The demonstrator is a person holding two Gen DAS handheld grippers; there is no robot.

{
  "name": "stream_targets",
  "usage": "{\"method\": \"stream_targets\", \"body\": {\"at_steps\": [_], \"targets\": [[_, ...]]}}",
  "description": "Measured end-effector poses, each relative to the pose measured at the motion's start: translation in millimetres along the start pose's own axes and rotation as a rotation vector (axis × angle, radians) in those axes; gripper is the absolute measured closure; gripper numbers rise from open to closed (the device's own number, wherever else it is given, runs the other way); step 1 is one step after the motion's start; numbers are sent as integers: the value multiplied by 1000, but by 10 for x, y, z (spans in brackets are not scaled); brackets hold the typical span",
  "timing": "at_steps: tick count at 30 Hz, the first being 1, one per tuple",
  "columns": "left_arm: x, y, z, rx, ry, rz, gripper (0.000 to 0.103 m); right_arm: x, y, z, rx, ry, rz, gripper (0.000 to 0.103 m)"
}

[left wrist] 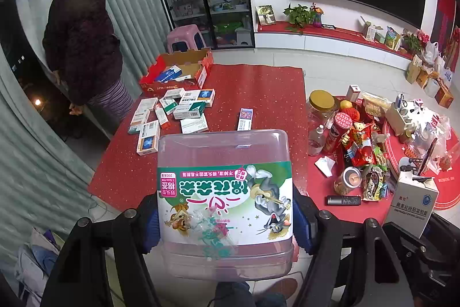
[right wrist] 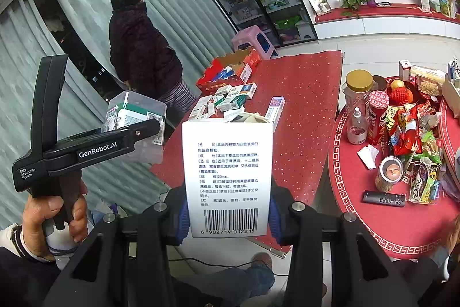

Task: Organize objects

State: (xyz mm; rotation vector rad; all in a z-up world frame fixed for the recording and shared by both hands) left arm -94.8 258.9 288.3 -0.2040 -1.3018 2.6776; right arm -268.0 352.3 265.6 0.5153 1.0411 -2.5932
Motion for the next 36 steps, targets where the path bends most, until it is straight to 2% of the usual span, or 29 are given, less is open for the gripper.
{"method": "stream_targets", "body": {"at_steps": [36], "targets": [[-379, 184, -11, 19, -90, 18, 27, -295, 468, 98, -112, -116, 23, 61]]}}
Point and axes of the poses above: each gripper's, at about its wrist camera, not at the fingertips, and y roughly the way its jaws point, x to its right, z to its top, the point moved 6 cm from there along y, roughly the way its jaws point, and after that the axes turned 8 degrees about -y, right-handed, at the moved point
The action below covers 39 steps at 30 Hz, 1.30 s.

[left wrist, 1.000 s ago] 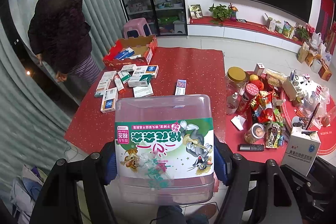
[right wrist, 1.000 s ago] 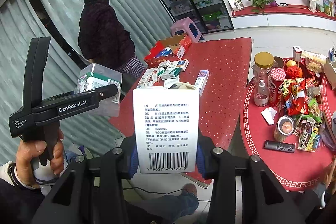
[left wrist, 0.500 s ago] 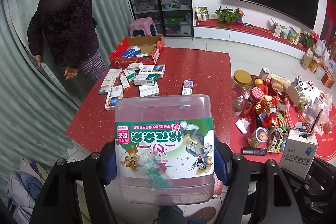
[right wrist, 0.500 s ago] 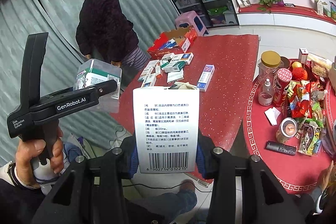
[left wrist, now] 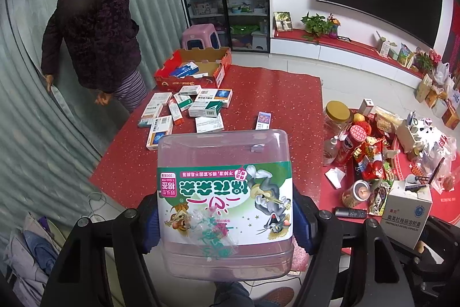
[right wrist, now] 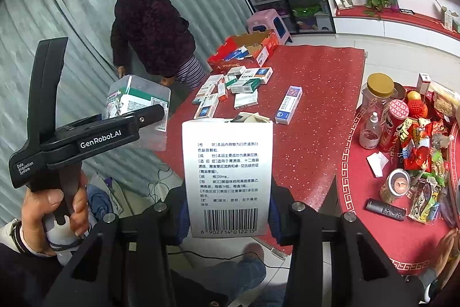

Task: Organize objects

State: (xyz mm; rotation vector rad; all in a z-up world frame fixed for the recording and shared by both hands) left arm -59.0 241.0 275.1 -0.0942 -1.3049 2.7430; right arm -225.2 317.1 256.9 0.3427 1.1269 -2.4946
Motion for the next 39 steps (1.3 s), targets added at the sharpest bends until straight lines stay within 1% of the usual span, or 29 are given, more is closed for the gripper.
{"method": "stream_targets", "body": {"at_steps": [4, 15, 23, 31, 39], "targets": [[-6, 48, 15, -7, 1, 4, 27, 0, 16, 20, -1, 1, 2, 61], [2, 26, 20, 7, 5, -4, 27, -41, 50, 42, -16, -26, -4, 61], [-3, 1, 22, 12, 7, -7, 27, -46, 25, 37, -4, -23, -11, 61], [26, 10, -8, 3, 24, -22, 27, -77, -37, -30, 6, -27, -26, 61], [106, 27, -40, -4, 52, -38, 27, -28, -74, -66, 9, -7, -40, 61]]}}
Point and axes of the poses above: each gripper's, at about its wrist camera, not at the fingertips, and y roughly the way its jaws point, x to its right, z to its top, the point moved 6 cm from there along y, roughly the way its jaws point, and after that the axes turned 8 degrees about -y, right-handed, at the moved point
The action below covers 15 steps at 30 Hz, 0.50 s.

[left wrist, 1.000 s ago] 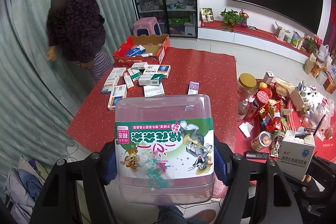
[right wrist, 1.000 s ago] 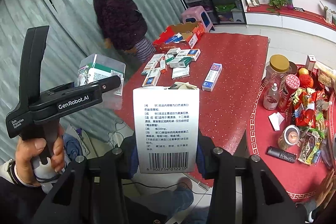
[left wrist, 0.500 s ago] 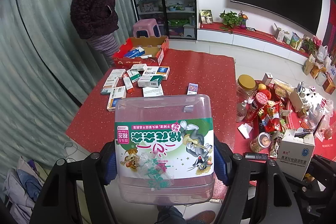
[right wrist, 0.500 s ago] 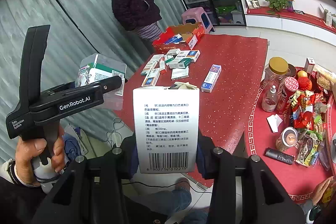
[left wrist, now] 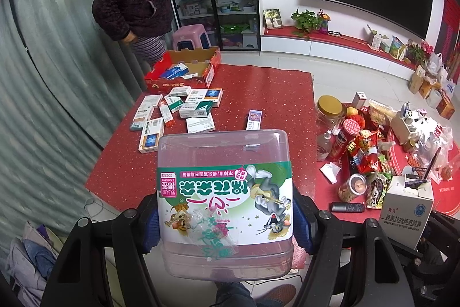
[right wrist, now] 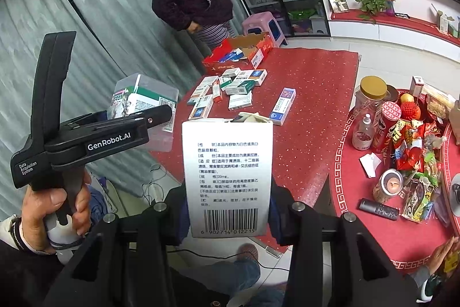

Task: Organize objects

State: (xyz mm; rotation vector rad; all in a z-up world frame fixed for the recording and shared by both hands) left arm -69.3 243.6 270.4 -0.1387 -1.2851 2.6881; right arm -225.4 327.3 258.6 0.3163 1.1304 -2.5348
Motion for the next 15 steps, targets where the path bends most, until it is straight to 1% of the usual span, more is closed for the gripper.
{"method": "stream_targets", "body": {"at_steps": [15], "targets": [[21, -3, 0, 0, 13, -12, 27, -7, -38, -30, 3, -4, -11, 61]]}}
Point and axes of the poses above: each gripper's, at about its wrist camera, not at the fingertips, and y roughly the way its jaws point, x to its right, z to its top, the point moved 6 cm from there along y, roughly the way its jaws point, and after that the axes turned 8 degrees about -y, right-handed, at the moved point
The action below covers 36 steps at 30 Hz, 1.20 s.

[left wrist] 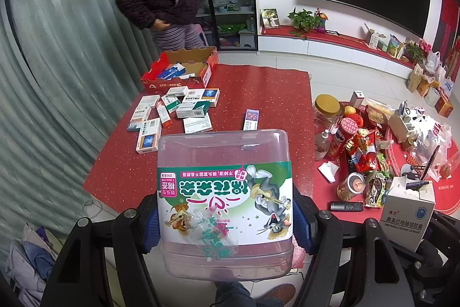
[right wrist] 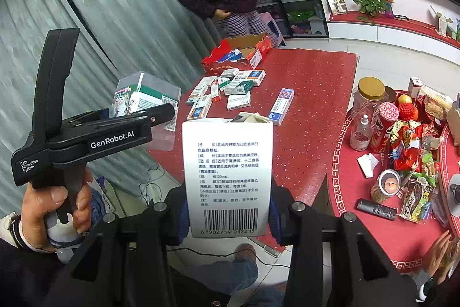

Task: Organize objects

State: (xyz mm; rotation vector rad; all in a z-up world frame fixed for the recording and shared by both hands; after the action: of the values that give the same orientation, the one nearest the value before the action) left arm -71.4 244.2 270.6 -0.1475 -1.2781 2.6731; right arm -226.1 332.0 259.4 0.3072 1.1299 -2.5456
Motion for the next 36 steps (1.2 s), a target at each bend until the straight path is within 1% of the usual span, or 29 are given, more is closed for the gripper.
{"method": "stream_targets", "body": {"at_steps": [14, 36], "targets": [[14, 0, -24, -4, 11, -1, 27, -21, -14, -11, -3, -4, -5, 61], [-135, 5, -4, -4, -5, 16, 27, -89, 62, 23, -7, -13, 11, 61]]}}
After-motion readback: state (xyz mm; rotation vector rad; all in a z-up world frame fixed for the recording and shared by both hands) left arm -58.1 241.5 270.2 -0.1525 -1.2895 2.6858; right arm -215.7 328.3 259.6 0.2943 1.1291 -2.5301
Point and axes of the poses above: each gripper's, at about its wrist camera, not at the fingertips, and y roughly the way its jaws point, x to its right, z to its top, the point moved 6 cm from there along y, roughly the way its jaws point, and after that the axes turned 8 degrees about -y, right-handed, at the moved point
